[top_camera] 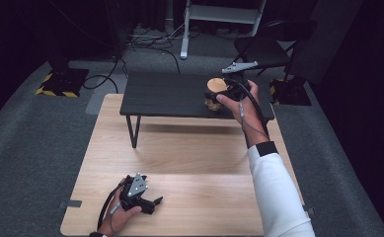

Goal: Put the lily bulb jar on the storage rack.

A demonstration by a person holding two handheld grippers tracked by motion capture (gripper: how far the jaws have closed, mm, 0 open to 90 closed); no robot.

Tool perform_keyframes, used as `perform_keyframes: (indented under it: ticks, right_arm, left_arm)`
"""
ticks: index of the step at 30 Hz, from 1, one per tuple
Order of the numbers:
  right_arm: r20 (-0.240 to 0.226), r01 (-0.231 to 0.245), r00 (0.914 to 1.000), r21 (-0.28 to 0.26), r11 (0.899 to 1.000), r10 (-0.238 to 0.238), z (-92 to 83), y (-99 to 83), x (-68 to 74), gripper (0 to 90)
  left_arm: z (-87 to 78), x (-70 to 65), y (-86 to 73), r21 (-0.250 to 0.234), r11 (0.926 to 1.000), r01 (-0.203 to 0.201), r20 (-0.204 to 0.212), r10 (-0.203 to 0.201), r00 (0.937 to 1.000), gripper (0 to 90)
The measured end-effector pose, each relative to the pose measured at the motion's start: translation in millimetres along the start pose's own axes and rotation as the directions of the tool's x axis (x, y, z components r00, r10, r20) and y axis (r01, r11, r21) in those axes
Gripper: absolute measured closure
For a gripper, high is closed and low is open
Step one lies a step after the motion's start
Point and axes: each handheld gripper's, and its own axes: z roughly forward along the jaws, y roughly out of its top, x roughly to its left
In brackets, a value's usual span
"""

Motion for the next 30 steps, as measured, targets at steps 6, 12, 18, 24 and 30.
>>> perform_keyframes:
  ticks: [6,12,18,24,30]
  right_arm:
    - [0.0,0.041,0.9992,-0.071,0.997,-0.041,-15.7,-11.9,-2.2,6.5]
    - [0.001,0.061,0.9981,-0.127,0.99,-0.061,-38.9,-24.9,-3.4,5.6]
    - [0.018,0.078,0.9969,-0.152,0.985,-0.077,-65.8,-50.5,2.2,5.5]
    - [0.041,0.08,0.9964,-0.166,0.983,-0.074,-89.8,-92.6,12.6,5.3]
    - [0.066,0.071,0.996,-0.184,0.98,-0.06,-106.7,-138.2,24.2,5.3]
  left_arm:
    - [0.0,-0.3,-0.1,0.0,1.0,0.001,-0.002,-0.001,1.0,0.5]
    - [0.0,-0.3,-0.1,0.0,1.0,0.001,-0.002,-0.001,1.0,0.5]
    - [0.0,-0.4,-0.1,0.0,1.0,0.001,-0.002,-0.001,1.0,0.5]
    - [-0.1,-0.5,-0.1,-0.001,1.0,0.0,-0.003,0.0,1.0,0.5]
    - [-0.1,-0.6,-0.1,0.0,1.0,0.0,-0.003,0.0,1.0,0.5]
